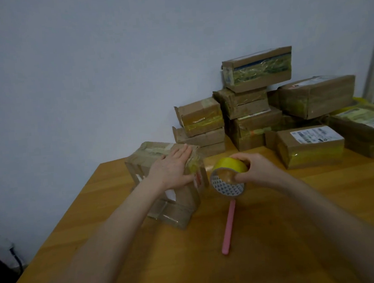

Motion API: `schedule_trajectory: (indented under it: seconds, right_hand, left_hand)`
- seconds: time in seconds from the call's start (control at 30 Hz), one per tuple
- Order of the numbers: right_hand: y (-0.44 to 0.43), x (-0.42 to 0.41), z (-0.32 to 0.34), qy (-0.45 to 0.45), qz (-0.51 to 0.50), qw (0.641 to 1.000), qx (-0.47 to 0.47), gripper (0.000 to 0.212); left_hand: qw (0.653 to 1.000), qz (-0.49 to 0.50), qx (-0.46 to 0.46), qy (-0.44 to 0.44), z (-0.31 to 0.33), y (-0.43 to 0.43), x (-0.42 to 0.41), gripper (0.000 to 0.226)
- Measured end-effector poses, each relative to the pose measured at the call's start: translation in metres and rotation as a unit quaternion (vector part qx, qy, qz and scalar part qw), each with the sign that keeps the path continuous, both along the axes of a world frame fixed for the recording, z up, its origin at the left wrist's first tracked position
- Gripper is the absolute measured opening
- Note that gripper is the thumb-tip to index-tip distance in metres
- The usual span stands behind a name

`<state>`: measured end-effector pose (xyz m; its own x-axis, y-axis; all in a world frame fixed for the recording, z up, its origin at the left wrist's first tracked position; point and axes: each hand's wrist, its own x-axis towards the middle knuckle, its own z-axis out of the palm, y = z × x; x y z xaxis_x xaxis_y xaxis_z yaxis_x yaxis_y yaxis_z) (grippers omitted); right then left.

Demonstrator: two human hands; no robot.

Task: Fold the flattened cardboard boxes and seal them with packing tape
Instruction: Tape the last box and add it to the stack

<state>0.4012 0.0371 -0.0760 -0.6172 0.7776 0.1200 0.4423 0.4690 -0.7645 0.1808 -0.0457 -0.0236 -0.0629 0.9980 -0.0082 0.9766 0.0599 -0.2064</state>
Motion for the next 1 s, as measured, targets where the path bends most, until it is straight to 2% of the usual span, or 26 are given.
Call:
schedule_trajectory:
  seconds: [0.1, 0.2, 0.33, 0.43, 0.6, 0.73, 0.9, 1.0]
  right_hand:
    - [-0.004, -0.004, 0.000, 0.004, -0.005, 1.000, 0.013, 0.064]
    - [-0.005, -0.009, -0.005, -0.020, -0.026, 0.999, 0.026, 0.068]
    - [-0.005, -0.013, -0.010, 0.001, -0.047, 0.999, 0.013, 0.055]
    - [-0.009, -0.018, -0.007, 0.030, -0.044, 0.999, -0.011, 0.049]
    - [-0.017, -0.014, -0.007, 0.073, -0.041, 0.996, -0.037, 0.048]
    - [-0.020, -0.005, -0.009, 0.061, -0.043, 0.997, -0.008, 0.061]
    - [-0.022, 0.001, -0.005, 0.060, -0.047, 0.997, 0.024, 0.059]
    - [-0.020, 0.000, -0.001, 0.053, -0.051, 0.997, 0.036, 0.060]
  left_hand:
    - [1.000, 0.000, 0.011, 0.008, 0.000, -0.002, 0.001, 0.084]
    - [0.998, -0.045, 0.037, -0.010, -0.001, -0.006, 0.000, 0.088]
    - [0.995, -0.085, 0.024, -0.040, -0.004, -0.008, -0.016, 0.089]
    - [0.995, -0.070, 0.059, -0.035, -0.010, -0.005, -0.019, 0.078]
    - [0.996, -0.031, 0.065, -0.044, -0.011, -0.002, -0.010, 0.079]
    - [0.996, -0.015, 0.072, -0.050, -0.013, -0.005, -0.005, 0.078]
    - [0.997, 0.008, 0.082, -0.004, -0.013, -0.009, 0.005, 0.075]
    - [0.995, -0.018, 0.090, 0.042, -0.009, -0.007, 0.007, 0.078]
